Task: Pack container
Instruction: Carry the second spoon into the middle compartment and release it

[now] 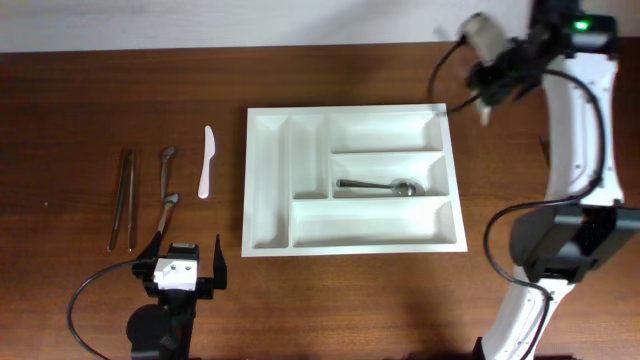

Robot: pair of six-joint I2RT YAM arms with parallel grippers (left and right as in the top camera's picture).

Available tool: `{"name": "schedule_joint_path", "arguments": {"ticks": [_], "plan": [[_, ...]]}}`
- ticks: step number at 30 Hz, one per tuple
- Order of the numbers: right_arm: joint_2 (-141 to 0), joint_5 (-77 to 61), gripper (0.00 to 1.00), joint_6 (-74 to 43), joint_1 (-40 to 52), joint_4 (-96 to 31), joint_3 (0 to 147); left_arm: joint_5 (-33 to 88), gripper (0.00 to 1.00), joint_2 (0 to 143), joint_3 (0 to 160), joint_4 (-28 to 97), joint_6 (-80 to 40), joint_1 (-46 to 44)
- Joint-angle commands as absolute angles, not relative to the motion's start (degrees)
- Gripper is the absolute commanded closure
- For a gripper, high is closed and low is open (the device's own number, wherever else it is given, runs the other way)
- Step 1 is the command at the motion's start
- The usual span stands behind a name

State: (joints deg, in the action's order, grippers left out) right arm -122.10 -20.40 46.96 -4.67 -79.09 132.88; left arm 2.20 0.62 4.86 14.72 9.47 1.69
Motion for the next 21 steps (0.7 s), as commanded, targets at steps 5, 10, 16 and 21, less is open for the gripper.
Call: {"name": "schedule_joint_path", "arguments": {"ticks": [5, 10, 16, 21], "plan": [[-120.5, -25.1, 0.96, 67.5, 5.9, -88.1, 132.8, 2.6, 0.01, 0.4, 4.6, 14.7, 10.4, 2.0], [-120.9, -24.9, 0.96, 67.5, 7.9, -88.2, 130.3, 2.6, 0.01, 0.4, 4.6, 14.7, 10.4, 2.0], [-121.6, -24.9, 0.96, 68.6, 7.9, -85.6, 121.4, 2.6, 0.01, 0.4, 4.6, 14.7, 10.4, 2.0], [-121.3, -24.9, 0.96, 65.1, 7.3, -83.9, 122.2, 2.6, 0.01, 0.4, 4.6, 14.7, 10.4, 2.0]]}}
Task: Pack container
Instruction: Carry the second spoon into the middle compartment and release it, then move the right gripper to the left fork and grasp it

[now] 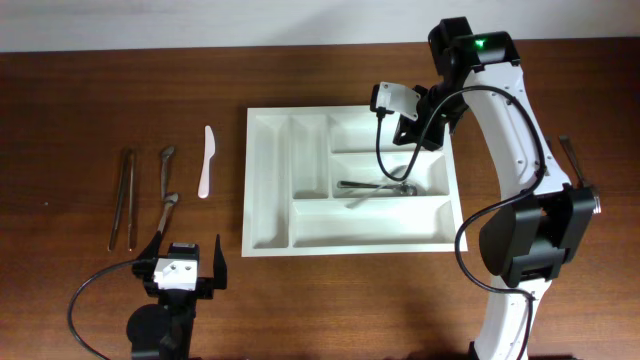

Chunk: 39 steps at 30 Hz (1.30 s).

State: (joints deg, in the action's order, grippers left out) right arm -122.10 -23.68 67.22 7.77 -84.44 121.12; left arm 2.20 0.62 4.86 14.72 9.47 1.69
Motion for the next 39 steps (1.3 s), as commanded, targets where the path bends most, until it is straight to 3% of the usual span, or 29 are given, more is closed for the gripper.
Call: {"name": "schedule_joint_path", "arguments": {"ticks": [1, 3, 6, 10, 11, 14, 17, 18, 19, 24, 27, 28, 32, 39], "plan": [[-121.3, -24.9, 0.96, 63.0, 6.9, -83.5, 123.0, 2.6, 0.01, 0.4, 4.6, 14.7, 10.4, 2.0], [-121.1, -24.9, 0.93, 59.5, 5.8, -83.1, 124.5, 2.6, 0.01, 0.4, 4.6, 14.7, 10.4, 2.0], [-120.9, -24.9, 0.79, 57.0, 4.2, -83.4, 125.3, 2.6, 0.01, 0.4, 4.6, 14.7, 10.4, 2.0], [-119.4, -24.9, 0.38, 55.0, 0.5, -84.4, 125.4, 2.6, 0.01, 0.4, 4.6, 14.7, 10.4, 2.0], [-119.0, -24.9, 0.32, 54.1, -0.4, -84.4, 125.4, 2.6, 0.01, 0.4, 4.6, 14.7, 10.4, 2.0], [-117.5, -24.9, 0.19, 50.9, -3.6, -84.4, 125.4, 2.6, 0.01, 0.4, 4.6, 14.7, 10.4, 2.0], [-116.2, -24.9, 0.16, 44.4, -9.5, -83.6, 125.4, 2.6, 0.01, 0.4, 4.6, 14.7, 10.4, 2.0], [-116.1, -24.9, 0.12, 42.7, -11.5, -83.6, 125.4, 2.6, 0.01, 0.4, 4.6, 14.7, 10.4, 2.0], [-116.1, -24.9, 0.02, 40.9, -13.4, -83.7, 125.4, 2.6, 0.01, 0.4, 4.6, 14.7, 10.4, 2.0], [-116.1, -24.7, 0.01, 38.2, -24.6, -84.2, 125.3, 2.6, 0.01, 0.4, 4.6, 14.7, 10.4, 2.0], [-116.3, -21.6, 0.17, 38.3, -28.3, -83.8, 125.1, 2.6, 0.01, 0.4, 4.6, 14.7, 10.4, 2.0], [-116.4, -20.9, 0.18, 37.9, -29.8, -83.1, 124.6, 2.6, 0.01, 0.4, 4.6, 14.7, 10.4, 2.0], [-117.2, -19.0, 0.18, 37.4, -32.2, -81.1, 123.0, 2.6, 0.01, 0.4, 4.6, 14.7, 10.4, 2.0], [-121.3, -11.5, 0.30, 35.0, -33.0, -79.7, 122.0, 2.6, 0.01, 0.4, 4.6, 14.7, 10.4, 2.0]]}}
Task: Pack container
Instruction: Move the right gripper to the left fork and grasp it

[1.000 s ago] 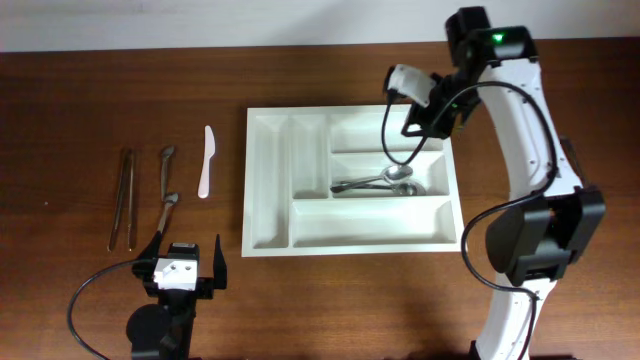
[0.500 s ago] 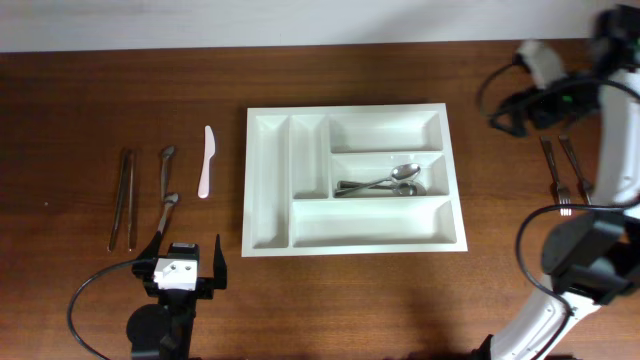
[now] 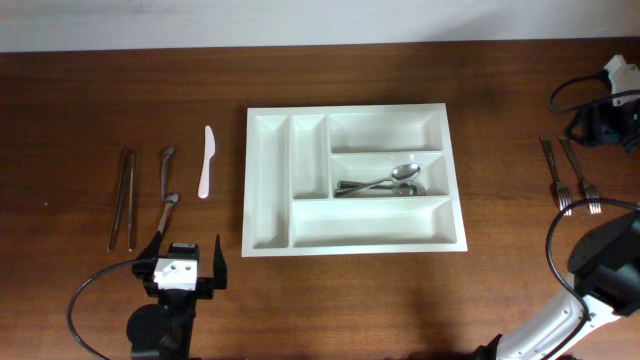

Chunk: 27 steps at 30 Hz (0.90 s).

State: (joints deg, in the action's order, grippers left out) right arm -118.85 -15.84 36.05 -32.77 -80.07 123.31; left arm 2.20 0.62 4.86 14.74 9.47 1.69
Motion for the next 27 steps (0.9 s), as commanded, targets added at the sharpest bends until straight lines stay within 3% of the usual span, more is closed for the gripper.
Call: {"name": "schedule_joint_path", "arguments": {"ticks": [1, 17, 27], "plan": [[-122.1, -10.5, 0.30, 34.4, -33.0, -79.4, 121.9, 2.6, 0.01, 0.4, 4.6, 14.7, 10.4, 2.0], [-123.6, -1.0, 0.28, 31.0, -33.1, -59.4, 100.3, 2.6, 0.01, 0.4, 4.6, 14.7, 10.4, 2.0], [-126.3, -1.0, 0.28, 28.0, -33.1, -55.2, 96.5, 2.6, 0.01, 0.4, 4.6, 14.7, 10.4, 2.0]]}}
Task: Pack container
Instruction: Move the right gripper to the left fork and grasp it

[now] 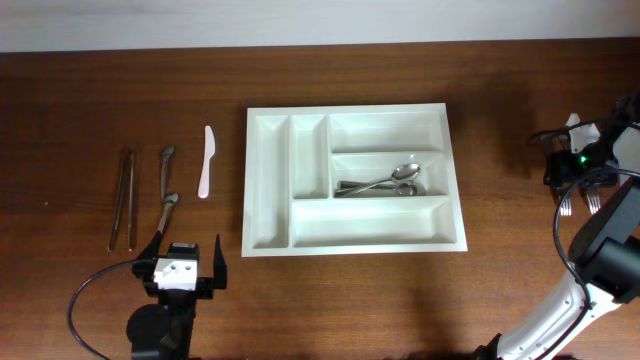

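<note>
The white cutlery tray lies mid-table, and two metal spoons rest in its middle right compartment. At the far right, my right gripper is down over two metal forks, only their tine ends showing past it. Its jaws are hidden by the wrist, so their state is unclear. My left gripper rests at the front left with its fingers spread apart and nothing between them.
Left of the tray lie a white plastic knife, two metal knives and a pair of metal chopsticks. The right arm's cable loops near the table's right edge.
My right gripper has come in from the far right edge and now sits over the two forks, covering their handles. The tray, spoons and left arm are unchanged.
One spoon lay in the tray while my right arm was up at the back right. Then my right gripper was over the middle right compartment. After that two spoons lay there and the arm was at the right edge, and now it is on the forks.
</note>
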Robot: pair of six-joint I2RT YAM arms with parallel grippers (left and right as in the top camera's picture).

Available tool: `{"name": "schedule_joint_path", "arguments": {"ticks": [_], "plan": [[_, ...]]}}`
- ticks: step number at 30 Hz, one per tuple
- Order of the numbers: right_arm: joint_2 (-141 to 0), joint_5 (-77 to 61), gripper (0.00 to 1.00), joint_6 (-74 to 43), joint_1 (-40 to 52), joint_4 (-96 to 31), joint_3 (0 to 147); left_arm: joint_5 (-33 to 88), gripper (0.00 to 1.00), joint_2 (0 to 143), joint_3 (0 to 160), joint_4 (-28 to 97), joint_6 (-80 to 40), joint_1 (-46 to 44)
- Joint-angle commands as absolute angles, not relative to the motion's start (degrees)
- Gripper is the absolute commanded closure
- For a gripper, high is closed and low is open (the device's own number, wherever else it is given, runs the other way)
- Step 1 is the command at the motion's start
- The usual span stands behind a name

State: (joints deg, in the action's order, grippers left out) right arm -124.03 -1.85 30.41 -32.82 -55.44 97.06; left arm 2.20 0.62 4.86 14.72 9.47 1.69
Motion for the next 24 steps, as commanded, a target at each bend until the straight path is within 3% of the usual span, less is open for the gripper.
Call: {"name": "schedule_joint_path", "arguments": {"ticks": [1, 12, 15, 17, 24], "plan": [[-127.2, -1.1, 0.28, 27.2, -33.1, -55.0, 96.5, 2.6, 0.01, 0.4, 4.6, 14.7, 10.4, 2.0], [-128.7, -1.3, 0.38, 24.5, -33.1, -54.2, 96.5, 2.6, 0.01, 0.4, 4.6, 14.7, 10.4, 2.0], [-128.7, -1.2, 0.68, 24.5, -33.1, -54.2, 96.5, 2.6, 0.01, 0.4, 4.6, 14.7, 10.4, 2.0], [-128.7, -1.3, 0.81, 24.5, -33.1, -54.1, 96.5, 2.6, 0.01, 0.4, 4.6, 14.7, 10.4, 2.0], [-128.7, -4.3, 0.90, 23.4, -33.1, -53.7, 96.6, 2.6, 0.01, 0.4, 4.6, 14.7, 10.4, 2.0]]}}
